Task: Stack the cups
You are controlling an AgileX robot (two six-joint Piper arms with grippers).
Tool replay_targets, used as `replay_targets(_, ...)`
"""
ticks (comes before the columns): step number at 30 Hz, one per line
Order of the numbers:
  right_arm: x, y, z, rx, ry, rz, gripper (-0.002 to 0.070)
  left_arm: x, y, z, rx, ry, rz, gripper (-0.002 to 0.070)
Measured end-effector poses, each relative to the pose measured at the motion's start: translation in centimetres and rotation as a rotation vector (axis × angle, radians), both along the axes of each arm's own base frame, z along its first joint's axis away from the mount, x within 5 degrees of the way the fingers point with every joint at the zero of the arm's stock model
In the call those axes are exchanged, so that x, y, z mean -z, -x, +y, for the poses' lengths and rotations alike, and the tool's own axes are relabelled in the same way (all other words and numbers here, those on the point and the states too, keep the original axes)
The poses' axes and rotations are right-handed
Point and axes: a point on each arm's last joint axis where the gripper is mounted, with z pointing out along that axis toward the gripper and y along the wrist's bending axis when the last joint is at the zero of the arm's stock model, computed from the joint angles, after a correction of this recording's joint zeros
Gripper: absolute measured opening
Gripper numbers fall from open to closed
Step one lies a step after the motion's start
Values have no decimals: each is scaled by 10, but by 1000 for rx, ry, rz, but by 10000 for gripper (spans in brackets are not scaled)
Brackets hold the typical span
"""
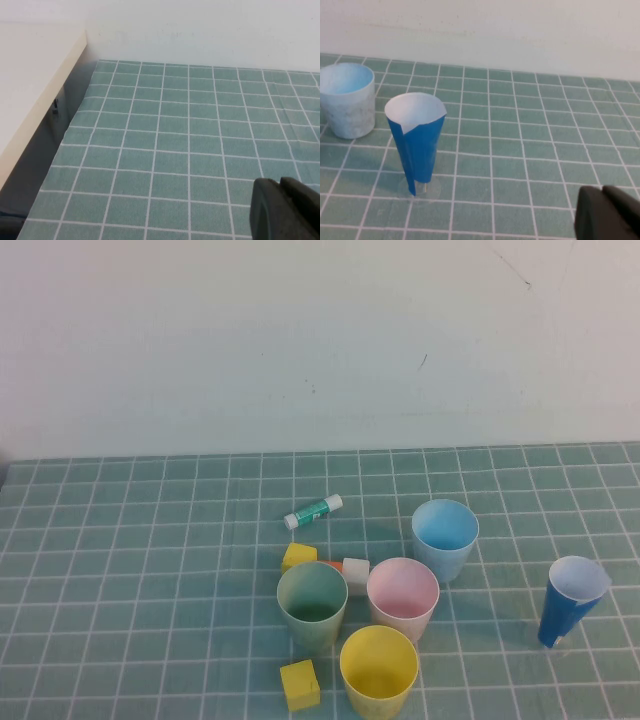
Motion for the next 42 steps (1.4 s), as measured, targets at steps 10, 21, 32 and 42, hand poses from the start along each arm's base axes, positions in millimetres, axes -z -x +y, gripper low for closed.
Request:
replay_targets(10,0,0,0,0,0,0,-3,0,0,0,0,0,0,-3)
replay_targets(21,0,0,0,0,0,0,-3,0,0,0,0,0,0,-2)
replay_targets(32,0,0,1,-2,-33,-1,-3,-17,-3,-10,-55,921,-119,-3)
replay_targets(42,-4,0,18,-14,-605,-4,-3,-23,-3,-7,-64,966,-192,-2)
